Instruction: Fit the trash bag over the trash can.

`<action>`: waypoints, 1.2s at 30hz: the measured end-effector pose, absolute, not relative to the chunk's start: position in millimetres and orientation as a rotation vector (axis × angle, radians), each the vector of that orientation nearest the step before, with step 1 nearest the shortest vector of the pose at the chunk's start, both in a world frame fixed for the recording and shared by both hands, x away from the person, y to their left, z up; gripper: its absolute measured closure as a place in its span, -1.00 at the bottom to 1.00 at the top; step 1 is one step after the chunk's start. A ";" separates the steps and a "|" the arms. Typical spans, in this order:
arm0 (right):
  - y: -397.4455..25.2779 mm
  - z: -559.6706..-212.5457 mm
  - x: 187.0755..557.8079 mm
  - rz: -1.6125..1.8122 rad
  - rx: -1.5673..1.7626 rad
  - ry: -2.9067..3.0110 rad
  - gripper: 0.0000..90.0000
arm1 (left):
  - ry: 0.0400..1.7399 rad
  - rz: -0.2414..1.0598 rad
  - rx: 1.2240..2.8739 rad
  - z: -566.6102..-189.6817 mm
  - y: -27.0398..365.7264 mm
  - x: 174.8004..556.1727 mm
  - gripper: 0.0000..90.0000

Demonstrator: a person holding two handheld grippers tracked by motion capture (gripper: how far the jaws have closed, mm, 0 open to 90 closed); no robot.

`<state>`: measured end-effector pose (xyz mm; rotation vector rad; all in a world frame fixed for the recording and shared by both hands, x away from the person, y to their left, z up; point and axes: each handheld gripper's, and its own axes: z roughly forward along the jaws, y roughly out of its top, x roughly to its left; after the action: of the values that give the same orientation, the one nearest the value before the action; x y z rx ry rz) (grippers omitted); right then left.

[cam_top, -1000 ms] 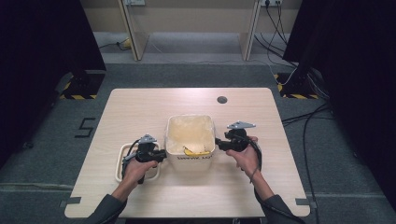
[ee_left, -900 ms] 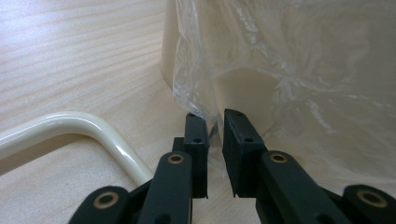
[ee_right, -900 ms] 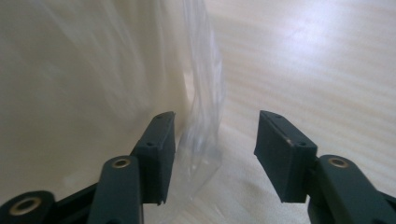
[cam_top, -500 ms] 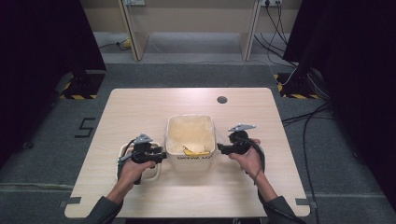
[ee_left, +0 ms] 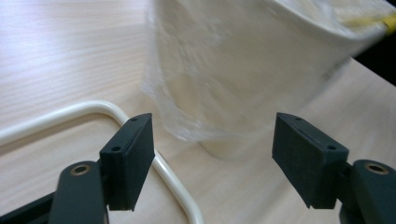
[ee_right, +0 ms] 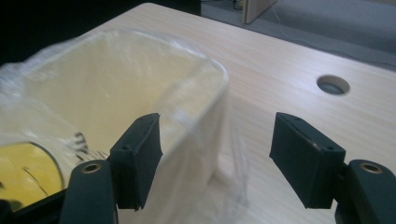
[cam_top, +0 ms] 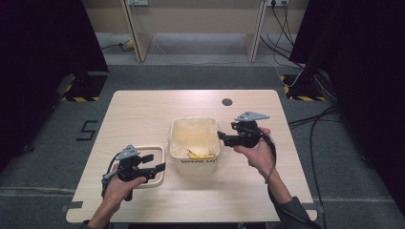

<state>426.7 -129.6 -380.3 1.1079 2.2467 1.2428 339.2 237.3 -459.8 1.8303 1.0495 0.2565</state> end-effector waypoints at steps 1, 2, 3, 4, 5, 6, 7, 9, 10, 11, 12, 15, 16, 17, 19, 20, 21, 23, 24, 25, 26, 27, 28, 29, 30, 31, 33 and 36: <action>-122.6 -375.9 427.5 1.246 1.091 2.257 -0.26 | 1.043 0.259 1.838 -461.1 236.5 336.1 -0.36; -118.2 -373.6 428.2 1.246 1.081 2.265 -0.26 | 1.032 0.273 1.854 -464.4 235.0 330.5 -0.37; -108.8 -370.1 430.2 1.245 1.060 2.281 -0.26 | 1.027 0.280 1.864 -466.3 234.2 328.1 -0.37; -103.9 -368.8 431.5 1.238 1.049 2.293 -0.26 | 1.024 0.284 1.876 -468.8 233.2 325.3 -0.38; -97.1 -367.7 433.5 1.228 1.033 2.307 -0.25 | 1.019 0.285 1.889 -471.3 232.4 323.4 -0.38; -90.3 -367.4 435.6 1.218 1.024 2.322 -0.25 | 1.019 0.278 1.896 -473.4 232.2 322.2 -0.38; -83.7 -368.0 437.9 1.206 1.021 2.338 -0.25 | 1.024 0.268 1.895 -475.3 232.2 321.7 -0.38; -72.4 -370.6 442.1 1.174 1.006 2.369 -0.24 | 1.031 0.263 1.904 -477.5 232.6 321.9 -0.38; -64.7 -373.6 444.8 1.142 0.998 2.395 -0.24 | 1.030 0.268 1.906 -478.0 232.9 322.2 -0.38; -59.6 -376.6 447.3 1.108 0.988 2.415 -0.24 | 1.030 0.271 1.908 -478.0 233.1 322.4 -0.38; -56.5 -379.1 449.0 1.073 0.990 2.431 -0.24 | 1.030 0.271 1.904 -478.0 233.7 322.7 -0.38; -50.4 -392.7 457.9 0.948 1.005 2.479 -0.20 | 1.039 0.267 1.900 -479.0 235.7 322.5 -0.38; -50.2 -394.6 459.4 0.939 0.995 2.484 -0.20 | 1.040 0.265 1.901 -479.5 236.1 322.6 -0.38; -49.5 -395.8 460.3 0.926 0.992 2.483 -0.20 | 1.041 0.260 1.903 -479.9 236.4 322.9 -0.38; -47.1 -396.0 460.9 0.894 0.983 2.480 -0.23 | 1.048 0.254 1.902 -481.4 236.1 323.2 -0.38; -45.0 -396.5 461.2 0.872 0.964 2.487 -0.27 | 1.049 0.251 1.906 -482.0 235.6 323.0 -0.38; -42.9 -397.3 461.7 0.847 0.935 2.491 -0.29 | 1.045 0.249 1.912 -482.4 235.1 322.8 -0.38; -39.7 -398.0 461.8 0.828 0.905 2.509 -0.29 | 1.041 0.245 1.913 -482.7 233.9 322.7 -0.38; -39.2 -397.3 461.7 0.841 0.910 2.517 -0.29 | 1.043 0.243 1.913 -483.1 233.6 322.6 -0.38; -39.2 -395.1 461.4 0.865 0.917 2.512 -0.29 | 1.045 0.242 1.916 -483.6 233.6 322.5 -0.38; -39.2 -392.4 460.8 0.882 0.921 2.502 -0.29 | 1.047 0.243 1.919 -484.4 234.0 322.4 -0.38; -39.0 -386.6 459.7 0.918 0.923 2.478 -0.29 | 1.049 0.239 1.919 -485.0 234.3 322.8 -0.38; -38.3 -381.5 458.7 0.951 0.927 2.460 -0.29 | 1.052 0.236 1.920 -485.2 234.5 323.2 -0.38; -37.2 -377.8 457.9 0.978 0.932 2.450 -0.29 | 1.053 0.235 1.916 -485.7 234.3 323.6 -0.38; -34.1 -372.7 457.0 1.016 0.933 2.441 -0.29 | 1.056 0.231 1.918 -486.2 233.8 323.3 -0.38; -30.4 -370.0 457.1 1.033 0.923 2.444 -0.29 | 1.053 0.233 1.919 -486.7 233.4 322.9 -0.38; -22.5 -368.4 458.5 1.049 0.920 2.464 -0.29 | 1.051 0.230 1.922 -486.3 232.9 322.2 -0.38; -8.4 -375.0 464.3 1.010 0.944 2.492 -0.29 | 1.047 0.231 1.924 -485.8 233.5 321.7 -0.38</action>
<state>464.3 -8.4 -375.0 0.9439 2.4924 1.0096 321.7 233.5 -485.8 1.9238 1.0466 0.2308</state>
